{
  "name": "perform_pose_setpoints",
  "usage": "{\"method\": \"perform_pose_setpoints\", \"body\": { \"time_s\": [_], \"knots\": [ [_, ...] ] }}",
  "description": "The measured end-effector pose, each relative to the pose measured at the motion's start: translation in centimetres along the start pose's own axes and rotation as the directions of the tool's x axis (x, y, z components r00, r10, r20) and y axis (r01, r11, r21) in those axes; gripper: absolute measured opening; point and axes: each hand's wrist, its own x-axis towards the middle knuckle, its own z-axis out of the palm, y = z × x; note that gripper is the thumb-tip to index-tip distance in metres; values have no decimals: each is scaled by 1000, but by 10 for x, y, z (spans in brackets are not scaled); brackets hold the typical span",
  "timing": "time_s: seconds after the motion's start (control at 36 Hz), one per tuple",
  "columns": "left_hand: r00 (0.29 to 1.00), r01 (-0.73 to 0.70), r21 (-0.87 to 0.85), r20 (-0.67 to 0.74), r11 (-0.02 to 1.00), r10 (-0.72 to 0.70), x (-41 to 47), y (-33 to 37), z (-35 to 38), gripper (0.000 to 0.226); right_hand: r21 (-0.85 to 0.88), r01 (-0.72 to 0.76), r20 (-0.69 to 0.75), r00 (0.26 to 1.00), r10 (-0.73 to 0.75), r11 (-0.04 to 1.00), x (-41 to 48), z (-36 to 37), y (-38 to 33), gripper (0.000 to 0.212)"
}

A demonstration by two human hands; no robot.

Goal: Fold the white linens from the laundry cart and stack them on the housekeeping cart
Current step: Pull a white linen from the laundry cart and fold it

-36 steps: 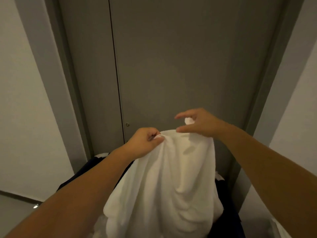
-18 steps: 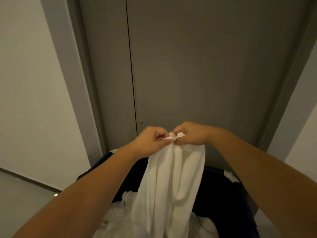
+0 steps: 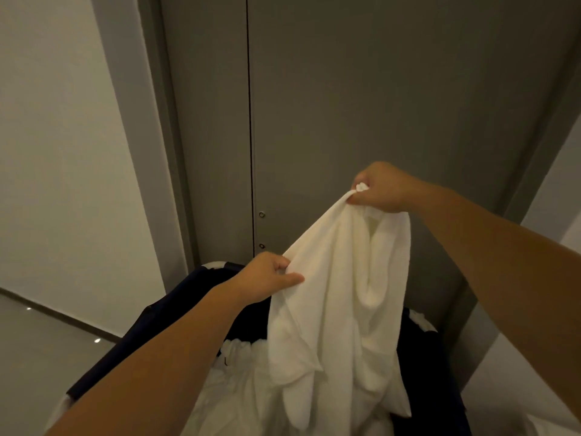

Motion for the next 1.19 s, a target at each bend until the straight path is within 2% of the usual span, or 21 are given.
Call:
{"method": "perform_pose_setpoints", "body": {
  "time_s": [0.14, 0.25, 0.33, 0.44, 0.58, 0.72, 0.86, 0.94, 1.03, 1.11, 1.19],
  "knots": [
    [1000, 11, 6, -21, 1000, -11, 3, -5, 4, 31, -130, -95, -121, 990, 79, 987, 5, -14, 4, 25],
    [1000, 30, 52, -1, 998, -30, 4, -13, 2, 38, -152, -198, -212, 964, 163, 968, 6, -22, 14, 25],
    [999, 36, 79, 10, 996, -37, 2, -19, 1, 33, -171, -237, -250, 949, 191, 956, 5, -25, 18, 23],
    [997, 44, 179, 60, 983, -56, -3, -30, 0, 26, -210, -262, -264, 943, 203, 942, 6, -27, 22, 25],
    [999, 31, 140, 26, 990, -35, -10, -41, -9, 21, -203, -290, -275, 933, 230, 935, 7, -26, 26, 23],
    [1000, 20, 194, 14, 981, -23, -14, -46, -18, 4, -204, -311, -277, 928, 250, 928, 8, -19, 30, 24],
    [998, 63, 181, 3, 981, -65, -19, -53, -25, 18, -186, -338, -240, 926, 291, 923, 10, -9, 31, 34],
    [996, 71, 153, 44, 986, -79, -24, -56, -30, 11, -188, -337, -244, 926, 288, 923, 10, -6, 33, 30],
    [992, 103, 149, 61, 984, -113, -28, -65, -35, 21, -194, -351, -245, 921, 302, 916, 9, -3, 35, 24],
    [990, 139, 150, -1, 979, -140, -31, -76, -39, 34, -176, -359, -234, 919, 316, 917, 9, -1, 35, 25],
    [983, 176, 124, -79, 977, -167, -35, -81, -39, 34, -194, -348, -235, 924, 301, 917, 10, 0, 32, 26]
  ]
}}
